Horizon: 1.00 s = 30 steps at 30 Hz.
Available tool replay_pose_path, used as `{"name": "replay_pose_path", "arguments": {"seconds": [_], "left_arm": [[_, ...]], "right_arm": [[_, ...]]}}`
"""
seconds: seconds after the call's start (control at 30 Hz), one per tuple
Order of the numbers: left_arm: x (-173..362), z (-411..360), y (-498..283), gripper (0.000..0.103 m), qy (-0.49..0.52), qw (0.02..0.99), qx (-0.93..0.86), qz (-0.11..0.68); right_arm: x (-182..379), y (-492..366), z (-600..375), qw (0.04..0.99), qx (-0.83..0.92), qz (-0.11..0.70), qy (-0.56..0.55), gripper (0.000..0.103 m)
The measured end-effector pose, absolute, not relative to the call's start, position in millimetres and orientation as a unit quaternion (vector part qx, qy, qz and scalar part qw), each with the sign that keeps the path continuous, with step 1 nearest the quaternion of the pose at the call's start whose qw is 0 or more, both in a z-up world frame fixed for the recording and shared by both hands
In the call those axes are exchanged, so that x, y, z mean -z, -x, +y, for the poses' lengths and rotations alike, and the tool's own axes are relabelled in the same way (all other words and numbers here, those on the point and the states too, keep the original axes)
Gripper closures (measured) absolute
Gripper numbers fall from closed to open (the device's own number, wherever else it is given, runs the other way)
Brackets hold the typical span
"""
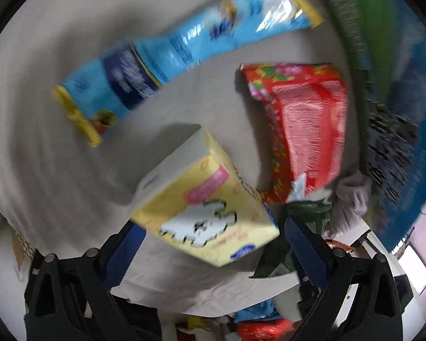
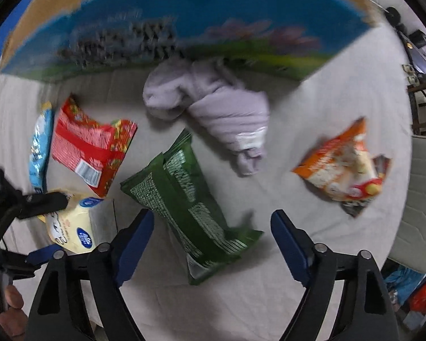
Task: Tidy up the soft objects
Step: 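Grasp the yellow tissue pack with the left tool while the right tool grasps the green bag, then carry both items over the box and open both tools to drop them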
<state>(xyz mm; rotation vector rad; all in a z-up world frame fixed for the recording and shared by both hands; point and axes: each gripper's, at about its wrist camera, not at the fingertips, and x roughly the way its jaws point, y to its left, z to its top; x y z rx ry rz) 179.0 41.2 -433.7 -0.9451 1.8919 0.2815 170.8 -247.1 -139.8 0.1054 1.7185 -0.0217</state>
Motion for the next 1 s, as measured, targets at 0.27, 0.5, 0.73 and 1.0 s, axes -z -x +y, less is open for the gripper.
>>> {"name": "replay_pose_path", "arguments": {"seconds": [0.27,0.5,0.73,1.0], "left_arm": [[420,4,-185,0.031,0.263,0.541,-0.081,0.795],[385,-69,-177,0.034,-0.097,0.616,0.012,0.781],[381,-56,-186,0.039,-0.016,0.625,-0.016,0.78],[353,-81,-167,0.043,-0.04,0.658,-0.015,0.752]], "right_arm": [[170,-161,-240,0.626,-0.009,0.778,-0.049,0.056],[196,-121,-244,0.599,0.001,0.797,-0.069,0.062],[227,-101,-245,0.6,0.013,0.795,-0.085,0.057],[244,-87,-254,0.614,0.021,0.785,-0.073,0.061]]}}
